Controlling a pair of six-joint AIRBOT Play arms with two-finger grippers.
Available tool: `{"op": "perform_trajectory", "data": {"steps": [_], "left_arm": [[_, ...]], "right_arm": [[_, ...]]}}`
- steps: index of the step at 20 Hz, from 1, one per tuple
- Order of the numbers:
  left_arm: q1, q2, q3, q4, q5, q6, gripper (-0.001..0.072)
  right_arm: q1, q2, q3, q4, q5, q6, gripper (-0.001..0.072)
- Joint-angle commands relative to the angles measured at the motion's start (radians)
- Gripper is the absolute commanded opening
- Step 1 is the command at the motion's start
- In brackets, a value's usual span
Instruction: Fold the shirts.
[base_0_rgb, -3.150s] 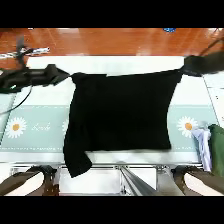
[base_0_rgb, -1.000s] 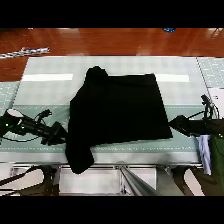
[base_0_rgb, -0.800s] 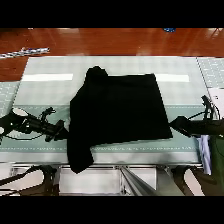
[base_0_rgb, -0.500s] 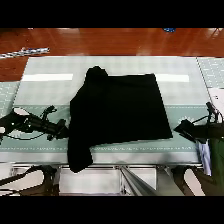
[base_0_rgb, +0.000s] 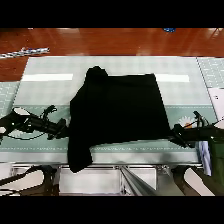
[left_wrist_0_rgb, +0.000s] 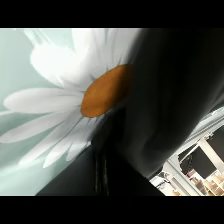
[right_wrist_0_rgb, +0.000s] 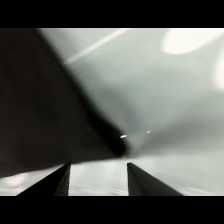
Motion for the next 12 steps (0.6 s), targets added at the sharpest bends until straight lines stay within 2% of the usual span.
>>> {"op": "perform_trajectory", "data": {"steps": [1,3,6,9,12], "left_arm": [[0.000,0.000,0.000,-0.063,0.012,0.005,0.0015],[0.000,0.000,0.000,-0.126,0.012,0.037,0.0015],[0.000,0.000,0.000,-0.205,0.012,0.084,0.0016],[0.000,0.009,0.045,-0.235,-0.015,0.094,0.0015],[0.001,0.083,0.216,-0.246,-0.051,0.109,0.0015]], "right_arm": [[0.000,-0.117,-0.003,0.134,-0.105,-0.071,0.0406],[0.000,-0.164,-0.004,0.233,-0.106,-0.151,0.0379],[0.000,-0.172,-0.003,0.358,-0.085,-0.293,0.0017],[0.000,-0.171,0.049,0.442,-0.013,-0.360,0.0021],[0.000,-0.093,0.227,0.435,0.071,-0.325,0.0021]]}}
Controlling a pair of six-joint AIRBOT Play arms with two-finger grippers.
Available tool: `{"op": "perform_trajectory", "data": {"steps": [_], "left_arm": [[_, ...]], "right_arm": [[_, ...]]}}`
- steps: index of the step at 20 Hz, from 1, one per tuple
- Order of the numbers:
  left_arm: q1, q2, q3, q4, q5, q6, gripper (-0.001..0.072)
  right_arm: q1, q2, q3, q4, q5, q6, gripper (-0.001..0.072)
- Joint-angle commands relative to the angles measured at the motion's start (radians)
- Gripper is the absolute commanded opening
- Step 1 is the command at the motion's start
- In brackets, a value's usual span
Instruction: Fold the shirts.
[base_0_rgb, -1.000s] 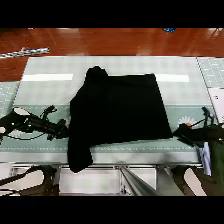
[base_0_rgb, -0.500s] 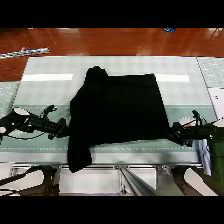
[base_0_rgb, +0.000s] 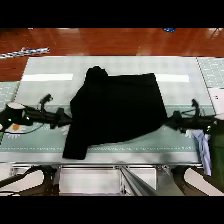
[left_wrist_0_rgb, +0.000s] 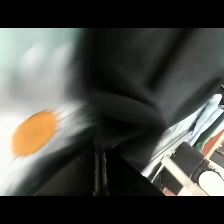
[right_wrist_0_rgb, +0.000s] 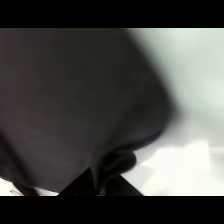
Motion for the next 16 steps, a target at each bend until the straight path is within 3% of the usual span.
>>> {"op": "perform_trajectory", "data": {"steps": [1,6,10,13,16], "left_arm": [[0.001,0.087,0.197,-0.048,-0.030,0.018,0.0015],[0.001,0.241,0.690,-0.141,-0.026,0.018,0.0015],[0.001,0.313,1.078,-0.141,0.014,0.014,0.0015],[0.001,0.352,1.294,-0.092,0.013,-0.020,0.0015],[0.001,0.419,1.421,0.066,0.013,-0.084,0.0015]], "right_arm": [[-0.001,0.090,0.215,0.042,0.095,0.017,0.0021],[-0.001,0.267,0.837,0.043,0.147,0.083,0.0021],[-0.001,0.290,1.312,-0.185,0.138,0.211,0.0021],[-0.001,0.299,1.524,-0.253,0.182,0.281,0.0021],[-0.001,0.374,1.558,-0.283,0.179,0.288,0.0021]]}}
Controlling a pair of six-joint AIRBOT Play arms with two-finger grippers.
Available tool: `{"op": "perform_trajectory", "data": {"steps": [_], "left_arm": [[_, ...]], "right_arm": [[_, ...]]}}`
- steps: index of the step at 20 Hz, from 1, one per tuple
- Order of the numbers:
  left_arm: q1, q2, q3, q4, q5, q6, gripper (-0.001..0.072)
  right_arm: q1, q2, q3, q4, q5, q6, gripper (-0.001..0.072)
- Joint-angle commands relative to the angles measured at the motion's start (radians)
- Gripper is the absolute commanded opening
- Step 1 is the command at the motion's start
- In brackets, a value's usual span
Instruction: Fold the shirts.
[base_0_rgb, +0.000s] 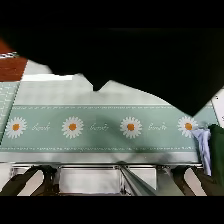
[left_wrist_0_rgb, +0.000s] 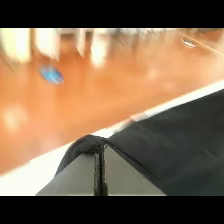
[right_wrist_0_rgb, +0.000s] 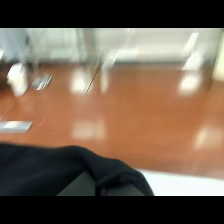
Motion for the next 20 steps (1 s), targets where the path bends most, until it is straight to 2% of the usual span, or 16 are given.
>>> {"op": "perform_trajectory", "data": {"steps": [1,3,4,7,9,11,14,16,18,20], "left_arm": [[0.001,0.089,0.170,0.174,0.015,-0.064,0.0014],[-0.002,0.168,0.173,0.279,0.007,-0.069,0.0015],[-0.021,0.211,0.173,0.378,-0.001,-0.103,0.0015],[-0.164,0.302,0.171,0.652,-0.007,-0.197,0.0015],[-0.270,0.316,0.166,0.732,-0.061,-0.241,0.0015],[-0.321,0.311,0.092,0.761,-0.089,-0.260,0.0015],[-0.323,0.283,-0.140,0.761,-0.072,-0.302,0.0015],[-0.323,0.242,-0.327,0.760,0.012,-0.309,0.0015],[-0.323,0.153,-0.489,0.760,0.145,-0.318,0.0015],[-0.323,0.018,-0.554,0.760,0.241,-0.330,0.0015]], "right_arm": [[0.000,0.080,0.102,-0.092,0.027,0.051,0.0022],[0.000,0.131,0.102,-0.130,0.054,0.063,0.0021],[0.000,0.152,0.102,-0.150,0.069,0.068,0.0021],[0.000,0.196,0.100,-0.212,0.142,0.093,0.0021],[0.000,0.217,0.053,-0.215,0.144,0.096,0.0022],[0.000,0.220,-0.022,-0.187,0.154,0.095,0.0021],[-0.001,0.220,-0.228,-0.042,0.181,0.071,0.0021],[-0.001,0.220,-0.409,0.031,0.159,0.018,0.0021],[0.000,0.198,-0.589,0.034,0.105,-0.024,0.0021],[0.000,0.128,-0.742,0.068,0.032,-0.072,0.0021]]}}
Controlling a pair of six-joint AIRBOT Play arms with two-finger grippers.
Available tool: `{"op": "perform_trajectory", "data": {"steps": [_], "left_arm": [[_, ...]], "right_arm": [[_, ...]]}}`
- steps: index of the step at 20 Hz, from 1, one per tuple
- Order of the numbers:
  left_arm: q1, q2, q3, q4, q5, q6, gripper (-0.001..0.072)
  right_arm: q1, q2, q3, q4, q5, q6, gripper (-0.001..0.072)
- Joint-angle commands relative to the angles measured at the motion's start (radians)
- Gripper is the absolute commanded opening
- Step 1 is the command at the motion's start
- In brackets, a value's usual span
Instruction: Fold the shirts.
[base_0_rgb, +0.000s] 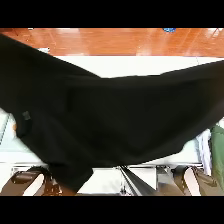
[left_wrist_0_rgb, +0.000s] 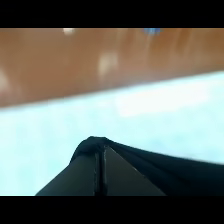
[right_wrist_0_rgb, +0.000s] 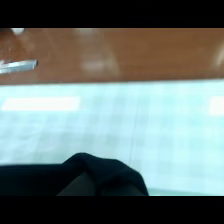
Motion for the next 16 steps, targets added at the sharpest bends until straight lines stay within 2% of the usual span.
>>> {"op": "perform_trajectory", "data": {"steps": [1,5,7,10,12,14,16], "left_arm": [[-0.006,-0.215,-0.152,0.006,0.193,-0.024,0.0015],[0.006,-0.533,-0.107,-0.043,0.414,-0.026,0.0015],[0.020,-0.684,-0.034,-0.068,0.433,-0.075,0.0015],[0.032,-0.858,0.084,-0.171,0.433,-0.119,0.0015],[0.035,-0.940,0.143,-0.257,0.432,-0.126,0.0015],[0.036,-0.989,0.172,-0.321,0.434,-0.126,0.0015],[0.037,-1.015,0.179,-0.328,0.438,-0.126,0.0015]], "right_arm": [[0.000,-0.109,-0.268,0.097,-0.110,-0.111,0.0021],[0.095,-0.443,-0.298,0.117,-0.301,-0.205,0.0021],[0.166,-0.645,-0.224,0.114,-0.416,-0.211,0.0022],[0.227,-0.930,-0.024,0.118,-0.521,-0.130,0.0021],[0.242,-1.077,0.106,0.120,-0.524,-0.052,0.0021],[0.259,-1.174,0.188,0.122,-0.513,-0.006,0.0021],[0.266,-1.221,0.234,0.120,-0.505,-0.003,0.0021]]}}
